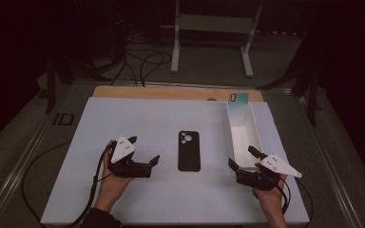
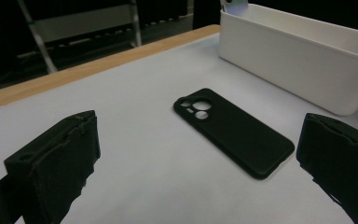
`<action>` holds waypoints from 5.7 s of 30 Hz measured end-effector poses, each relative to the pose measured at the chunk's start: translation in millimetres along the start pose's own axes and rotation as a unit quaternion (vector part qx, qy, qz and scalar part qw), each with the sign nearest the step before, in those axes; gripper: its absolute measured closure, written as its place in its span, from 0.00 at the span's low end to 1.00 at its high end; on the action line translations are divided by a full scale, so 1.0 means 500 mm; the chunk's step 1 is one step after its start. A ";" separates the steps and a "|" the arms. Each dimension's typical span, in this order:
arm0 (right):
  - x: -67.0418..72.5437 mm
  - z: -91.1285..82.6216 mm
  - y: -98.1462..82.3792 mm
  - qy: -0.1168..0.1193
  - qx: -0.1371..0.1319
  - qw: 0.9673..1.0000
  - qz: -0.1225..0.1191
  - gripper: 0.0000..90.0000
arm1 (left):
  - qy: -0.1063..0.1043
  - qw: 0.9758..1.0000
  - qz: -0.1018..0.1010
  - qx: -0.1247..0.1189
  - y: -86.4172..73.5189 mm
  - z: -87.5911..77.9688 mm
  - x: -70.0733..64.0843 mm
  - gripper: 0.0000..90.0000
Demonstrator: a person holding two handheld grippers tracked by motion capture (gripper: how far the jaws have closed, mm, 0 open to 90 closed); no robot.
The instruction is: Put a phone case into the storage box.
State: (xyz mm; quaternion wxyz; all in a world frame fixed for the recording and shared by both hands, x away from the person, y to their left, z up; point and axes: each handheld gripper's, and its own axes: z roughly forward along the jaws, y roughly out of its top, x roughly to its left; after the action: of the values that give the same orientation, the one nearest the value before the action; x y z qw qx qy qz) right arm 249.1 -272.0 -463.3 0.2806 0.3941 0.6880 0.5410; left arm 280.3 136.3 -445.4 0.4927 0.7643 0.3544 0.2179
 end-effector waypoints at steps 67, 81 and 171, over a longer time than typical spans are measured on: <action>-0.005 -0.006 -0.001 -0.009 -0.004 1.000 -0.005 0.13 | -0.131 0.973 0.047 0.184 0.007 0.341 -0.186 1.00; -0.003 -0.008 0.001 -0.010 -0.006 1.000 -0.009 0.13 | -0.126 0.966 0.058 0.216 -0.011 0.326 -0.172 1.00; -0.019 -0.005 0.006 0.005 0.010 1.000 -0.009 0.10 | 0.048 0.997 -0.020 0.057 -0.037 -0.076 0.077 0.00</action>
State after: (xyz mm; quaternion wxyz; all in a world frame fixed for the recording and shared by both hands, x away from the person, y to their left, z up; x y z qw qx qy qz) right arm 252.8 -281.0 -460.2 0.2777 0.3884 0.6982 0.5334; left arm 273.5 193.2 -446.5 0.4352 0.7723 0.4050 0.2240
